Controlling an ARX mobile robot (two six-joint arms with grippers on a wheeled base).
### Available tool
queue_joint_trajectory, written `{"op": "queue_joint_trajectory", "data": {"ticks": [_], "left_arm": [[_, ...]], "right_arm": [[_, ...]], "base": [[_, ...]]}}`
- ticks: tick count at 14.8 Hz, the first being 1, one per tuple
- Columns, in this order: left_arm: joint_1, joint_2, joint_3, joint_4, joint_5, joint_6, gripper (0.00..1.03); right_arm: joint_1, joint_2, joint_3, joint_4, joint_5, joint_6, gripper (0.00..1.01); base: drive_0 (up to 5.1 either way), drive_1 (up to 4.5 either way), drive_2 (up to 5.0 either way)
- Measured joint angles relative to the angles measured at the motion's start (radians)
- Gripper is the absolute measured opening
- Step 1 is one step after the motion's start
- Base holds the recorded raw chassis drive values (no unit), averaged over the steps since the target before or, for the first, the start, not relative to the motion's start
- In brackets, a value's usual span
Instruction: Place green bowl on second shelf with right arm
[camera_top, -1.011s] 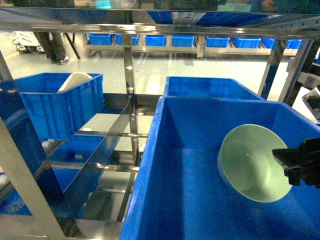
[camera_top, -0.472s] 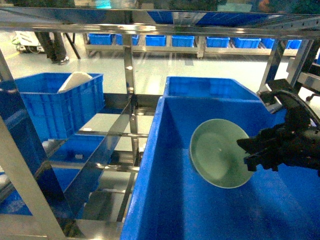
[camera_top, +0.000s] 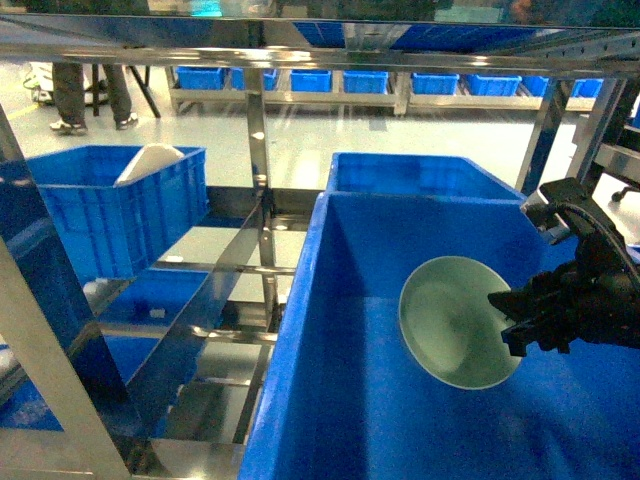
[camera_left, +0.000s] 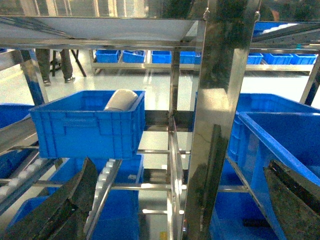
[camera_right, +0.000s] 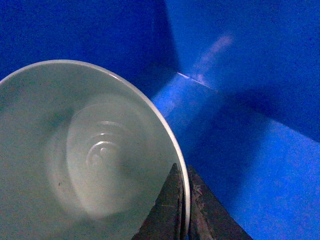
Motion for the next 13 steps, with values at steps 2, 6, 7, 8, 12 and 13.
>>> {"op": "queue_joint_trajectory", "data": {"ticks": [2, 6, 7, 8, 12, 13], "left_arm": [[0.000, 0.000, 0.000, 0.000, 0.000, 0.000, 0.98], [0.000, 0.000, 0.000, 0.000, 0.000, 0.000, 0.98], [0.000, 0.000, 0.000, 0.000, 0.000, 0.000, 0.98], [0.000, 0.000, 0.000, 0.000, 0.000, 0.000, 0.98], [0.000, 0.000, 0.000, 0.000, 0.000, 0.000, 0.98], [0.000, 0.000, 0.000, 0.000, 0.000, 0.000, 0.98]], "right_arm": [[-0.002, 0.000, 0.001, -0.015, 0.019, -0.019, 0.03], [-0.006, 0.000, -0.037, 0.022, 0.071, -0.010, 0.53], [-0.005, -0.014, -0.056, 0.037, 0.097, 0.016, 0.68], [0.006, -0.043, -0.098, 0.103, 0.127, 0.056, 0.84], [0.031, -0.129, -0.249, 0.256, 0.190, 0.103, 0.97], [0.042, -0.165, -0.308, 0.286, 0.222, 0.127, 0.98]], "base": [[0.0, 0.00, 0.0], [0.0, 0.00, 0.0], [0.0, 0.00, 0.0], [0.0, 0.00, 0.0], [0.0, 0.00, 0.0], [0.0, 0.00, 0.0]]}}
